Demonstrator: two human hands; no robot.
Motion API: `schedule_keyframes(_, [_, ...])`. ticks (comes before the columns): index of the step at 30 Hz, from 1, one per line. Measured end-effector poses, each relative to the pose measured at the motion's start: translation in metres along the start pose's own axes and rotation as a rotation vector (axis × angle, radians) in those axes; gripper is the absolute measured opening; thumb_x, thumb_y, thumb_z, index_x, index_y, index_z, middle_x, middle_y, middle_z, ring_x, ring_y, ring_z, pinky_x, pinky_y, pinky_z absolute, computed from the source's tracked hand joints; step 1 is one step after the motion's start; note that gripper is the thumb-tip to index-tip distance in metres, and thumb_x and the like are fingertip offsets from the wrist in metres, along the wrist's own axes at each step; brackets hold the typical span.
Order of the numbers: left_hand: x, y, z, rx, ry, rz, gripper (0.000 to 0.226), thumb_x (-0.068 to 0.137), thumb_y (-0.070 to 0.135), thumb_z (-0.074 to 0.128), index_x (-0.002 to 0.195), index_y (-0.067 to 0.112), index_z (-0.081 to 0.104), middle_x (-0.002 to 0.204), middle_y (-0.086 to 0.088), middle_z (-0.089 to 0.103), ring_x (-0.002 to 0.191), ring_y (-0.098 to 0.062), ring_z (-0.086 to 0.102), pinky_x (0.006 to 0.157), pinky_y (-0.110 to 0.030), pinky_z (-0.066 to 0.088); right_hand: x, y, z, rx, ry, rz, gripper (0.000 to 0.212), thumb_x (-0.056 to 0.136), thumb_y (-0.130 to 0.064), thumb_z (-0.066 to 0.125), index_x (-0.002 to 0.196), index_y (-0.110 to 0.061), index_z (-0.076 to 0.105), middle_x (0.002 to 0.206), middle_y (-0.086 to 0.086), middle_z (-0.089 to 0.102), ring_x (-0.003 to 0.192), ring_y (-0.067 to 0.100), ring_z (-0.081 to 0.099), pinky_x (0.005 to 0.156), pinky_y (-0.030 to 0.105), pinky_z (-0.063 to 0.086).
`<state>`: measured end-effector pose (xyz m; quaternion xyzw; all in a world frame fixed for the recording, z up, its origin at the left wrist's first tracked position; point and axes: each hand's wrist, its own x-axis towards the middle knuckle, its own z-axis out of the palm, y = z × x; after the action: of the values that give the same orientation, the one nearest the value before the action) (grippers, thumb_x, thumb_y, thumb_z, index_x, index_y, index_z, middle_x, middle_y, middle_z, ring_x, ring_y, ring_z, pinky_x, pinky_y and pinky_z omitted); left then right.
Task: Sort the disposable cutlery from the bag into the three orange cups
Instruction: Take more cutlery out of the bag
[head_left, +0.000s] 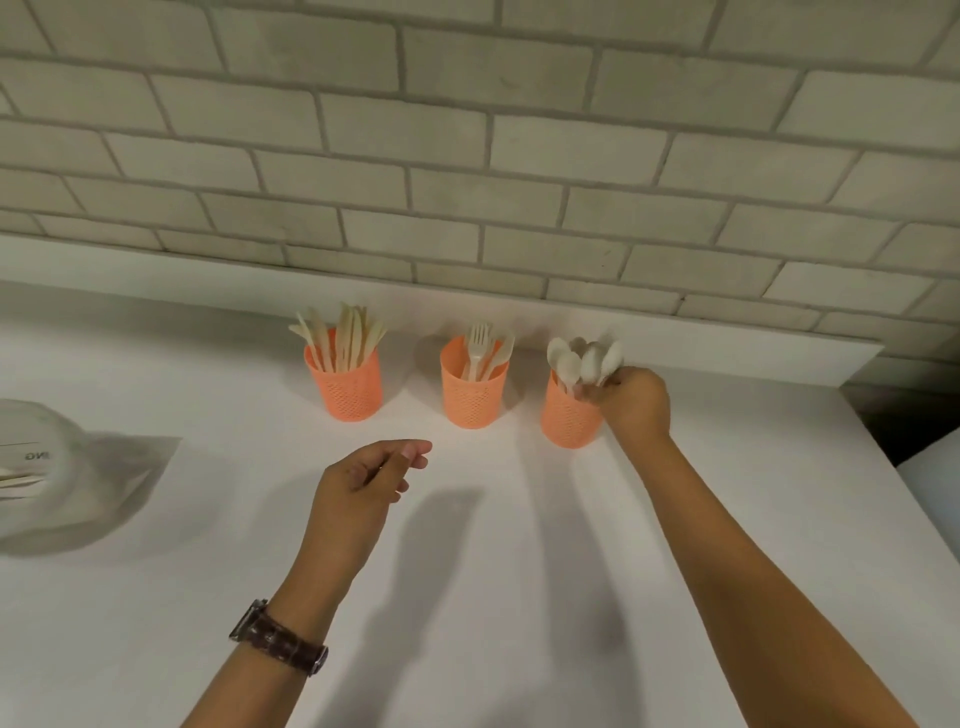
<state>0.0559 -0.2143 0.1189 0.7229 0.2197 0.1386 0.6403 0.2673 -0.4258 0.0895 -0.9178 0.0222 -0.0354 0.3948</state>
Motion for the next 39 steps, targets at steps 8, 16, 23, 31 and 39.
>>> schedule_keyframes(8, [0.015, -0.007, -0.105, 0.061, 0.014, 0.063, 0.02, 0.092, 0.019, 0.054, 0.09, 0.024, 0.073, 0.08, 0.017, 0.07, 0.06, 0.003, 0.056, 0.068, -0.019, 0.047, -0.082, -0.051, 0.003, -0.088, 0.149, -0.137, 0.03, 0.083, -0.023, 0.066, 0.111, -0.012, 0.064, 0.088, 0.007, 0.064, 0.08, 0.025, 0.06, 0.068, 0.025, 0.038])
schedule_keyframes(16, [0.031, -0.032, -0.291, 0.417, 0.148, 0.198, 0.014, 0.086, 0.021, 0.062, 0.085, 0.034, 0.068, 0.093, 0.016, 0.066, 0.081, -0.001, 0.058, 0.066, 0.001, 0.04, -0.218, -0.153, 0.119, 0.271, -0.334, -0.238, 0.012, 0.082, -0.02, 0.071, 0.085, -0.031, 0.071, 0.062, -0.014, 0.055, 0.049, 0.007, 0.039, 0.052, 0.009, 0.035])
schedule_keyframes(23, [0.039, -0.071, -0.419, 0.914, 0.426, 0.273, 0.017, 0.075, 0.018, 0.075, 0.09, 0.026, 0.073, 0.126, -0.01, 0.052, 0.112, -0.036, 0.045, 0.09, -0.029, 0.03, -0.283, -0.229, 0.225, 0.364, -0.579, -0.181, 0.017, 0.083, -0.018, 0.069, 0.078, -0.033, 0.072, 0.063, -0.02, 0.06, 0.055, 0.005, 0.047, 0.057, 0.014, 0.041])
schedule_keyframes(31, [0.085, -0.094, -0.445, 0.629, 0.355, 0.042, 0.016, 0.083, 0.03, 0.066, 0.093, 0.042, 0.067, 0.14, -0.002, 0.039, 0.125, -0.027, 0.036, 0.097, -0.022, 0.023, -0.3, -0.331, 0.314, 0.187, -0.653, -0.597, 0.022, 0.092, -0.005, 0.052, 0.099, -0.012, 0.071, 0.097, -0.007, 0.064, 0.092, 0.004, 0.058, 0.082, 0.01, 0.044])
schedule_keyframes(39, [0.111, -0.099, -0.457, 0.719, 0.039, 0.07, 0.07, 0.073, -0.011, 0.049, 0.131, 0.028, 0.048, 0.133, 0.002, 0.035, 0.109, -0.023, 0.049, 0.079, -0.02, 0.042, -0.271, -0.363, 0.377, -0.346, -0.825, -0.618, 0.06, 0.087, -0.013, 0.06, 0.141, -0.014, 0.035, 0.137, 0.007, 0.049, 0.121, 0.021, 0.049, 0.093, 0.021, 0.038])
